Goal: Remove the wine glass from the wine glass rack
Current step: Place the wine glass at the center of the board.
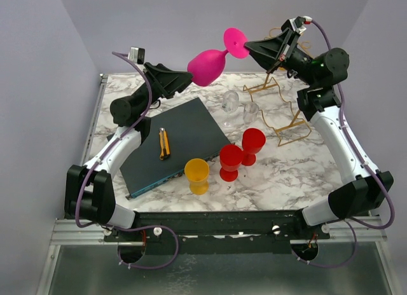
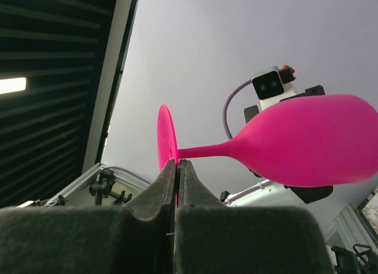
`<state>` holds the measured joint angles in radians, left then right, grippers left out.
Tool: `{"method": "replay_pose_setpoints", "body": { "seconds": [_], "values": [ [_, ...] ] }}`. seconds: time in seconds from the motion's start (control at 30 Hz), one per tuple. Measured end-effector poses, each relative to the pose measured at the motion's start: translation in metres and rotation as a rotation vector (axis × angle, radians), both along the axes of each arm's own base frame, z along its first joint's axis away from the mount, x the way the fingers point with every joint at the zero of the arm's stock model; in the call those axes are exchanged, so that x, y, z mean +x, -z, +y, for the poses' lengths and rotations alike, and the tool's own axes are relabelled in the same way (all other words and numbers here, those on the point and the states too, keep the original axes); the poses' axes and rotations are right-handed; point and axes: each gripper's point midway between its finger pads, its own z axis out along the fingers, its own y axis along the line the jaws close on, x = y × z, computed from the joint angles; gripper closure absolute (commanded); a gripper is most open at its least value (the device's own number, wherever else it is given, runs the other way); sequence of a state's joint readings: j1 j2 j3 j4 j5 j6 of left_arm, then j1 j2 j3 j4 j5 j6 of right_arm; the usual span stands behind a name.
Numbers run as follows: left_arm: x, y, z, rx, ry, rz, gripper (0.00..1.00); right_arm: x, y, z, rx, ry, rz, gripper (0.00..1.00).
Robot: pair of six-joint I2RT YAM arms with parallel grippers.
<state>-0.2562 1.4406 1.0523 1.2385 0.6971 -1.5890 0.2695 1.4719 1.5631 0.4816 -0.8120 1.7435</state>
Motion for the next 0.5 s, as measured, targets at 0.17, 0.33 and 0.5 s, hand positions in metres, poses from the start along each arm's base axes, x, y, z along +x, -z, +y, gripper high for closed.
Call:
{"method": "replay_pose_setpoints", "body": {
  "seconds": [0.17, 0.33, 0.5],
  "values": [
    [-0.012, -0.013, 0.003, -0.039, 0.038, -0.024, 0.46, -0.005, -0.008, -0.002, 0.025, -0.013, -0.019, 0.99],
    [-0.019, -0.023, 0.006, -0.062, 0.063, -0.037, 0.52, -0.009, -0.011, -0.001, 0.04, -0.026, -0.025, 0.99],
    [-0.023, -0.03, 0.007, -0.075, 0.079, -0.044, 0.68, -0.008, -0.009, 0.0, 0.048, -0.036, -0.017, 1.0]
  ]
}}
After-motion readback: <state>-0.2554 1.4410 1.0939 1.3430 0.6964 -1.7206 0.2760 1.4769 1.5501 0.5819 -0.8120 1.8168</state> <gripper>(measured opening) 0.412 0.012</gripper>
